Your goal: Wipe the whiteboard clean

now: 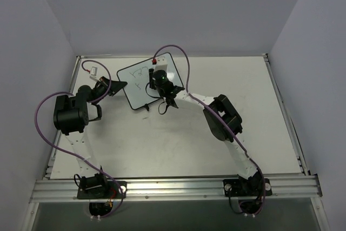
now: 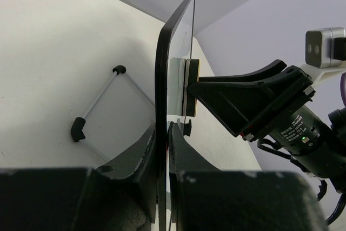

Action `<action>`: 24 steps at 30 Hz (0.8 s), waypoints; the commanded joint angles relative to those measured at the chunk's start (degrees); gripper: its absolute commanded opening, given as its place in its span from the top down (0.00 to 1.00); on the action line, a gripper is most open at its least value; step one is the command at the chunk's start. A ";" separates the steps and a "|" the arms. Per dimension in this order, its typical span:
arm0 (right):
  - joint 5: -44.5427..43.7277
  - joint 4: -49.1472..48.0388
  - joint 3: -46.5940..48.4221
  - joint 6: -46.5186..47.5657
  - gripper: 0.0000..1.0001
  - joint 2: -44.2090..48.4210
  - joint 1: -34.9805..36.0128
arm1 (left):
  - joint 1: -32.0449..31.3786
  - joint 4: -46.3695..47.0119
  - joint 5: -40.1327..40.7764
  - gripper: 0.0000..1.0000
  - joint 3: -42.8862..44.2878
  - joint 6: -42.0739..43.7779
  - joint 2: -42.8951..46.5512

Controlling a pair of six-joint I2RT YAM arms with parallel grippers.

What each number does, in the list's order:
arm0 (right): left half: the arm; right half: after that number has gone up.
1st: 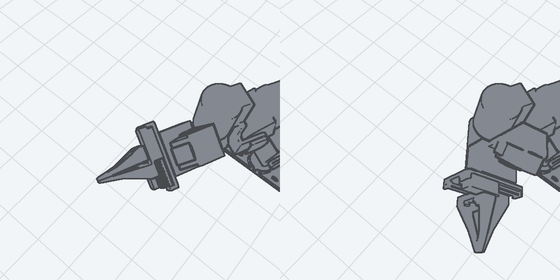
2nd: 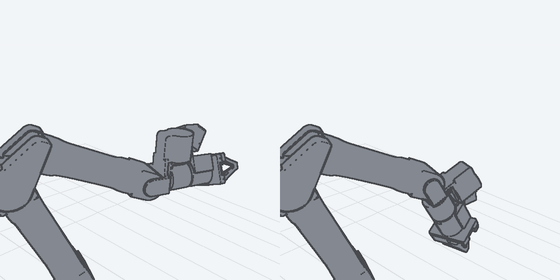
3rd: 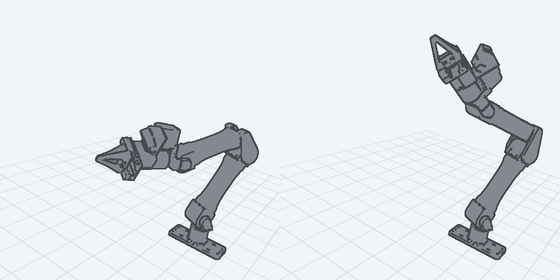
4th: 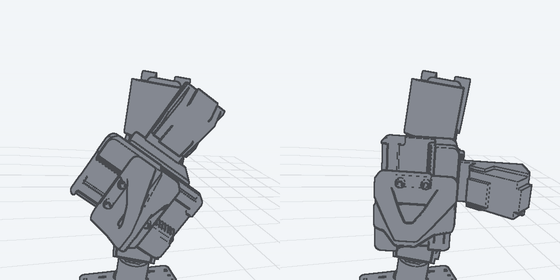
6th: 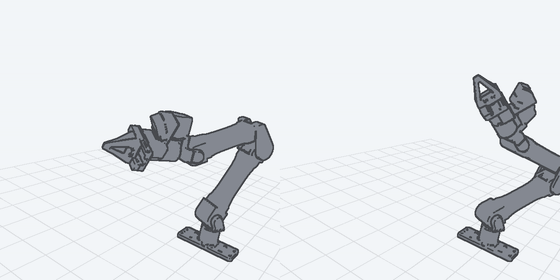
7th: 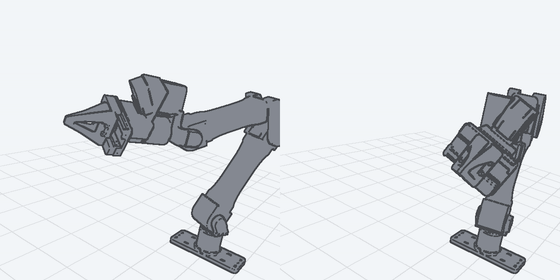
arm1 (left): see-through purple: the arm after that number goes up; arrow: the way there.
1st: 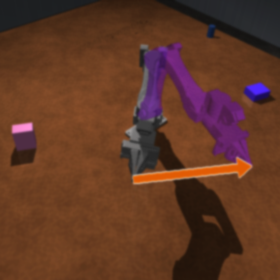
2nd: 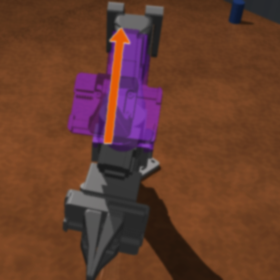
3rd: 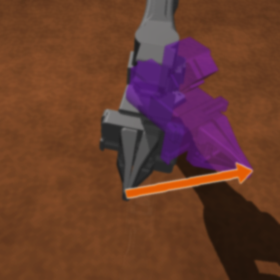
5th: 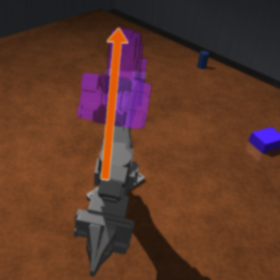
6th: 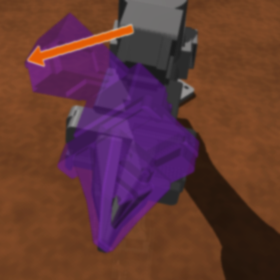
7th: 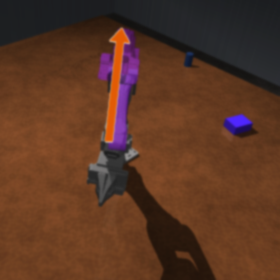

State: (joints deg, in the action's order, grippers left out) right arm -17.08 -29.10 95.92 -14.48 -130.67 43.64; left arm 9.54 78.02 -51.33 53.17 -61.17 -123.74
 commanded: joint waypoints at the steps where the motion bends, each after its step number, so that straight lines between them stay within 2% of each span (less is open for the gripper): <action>1: -1.46 3.17 1.81 2.26 1.00 -1.95 2.94 | -0.84 12.77 -0.61 0.98 -0.43 2.28 1.22; 15: 1.96 2.38 4.63 2.35 1.00 -4.59 9.62 | -0.93 12.77 -0.79 0.98 -0.43 2.37 1.31; 24: 0.30 3.70 4.28 1.91 1.00 -4.42 5.85 | -0.93 12.68 -0.79 0.98 -0.52 2.37 1.49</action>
State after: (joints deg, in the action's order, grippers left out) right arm -16.36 -27.64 99.57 -12.29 -134.04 52.86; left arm 9.56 77.82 -51.07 53.17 -60.69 -123.74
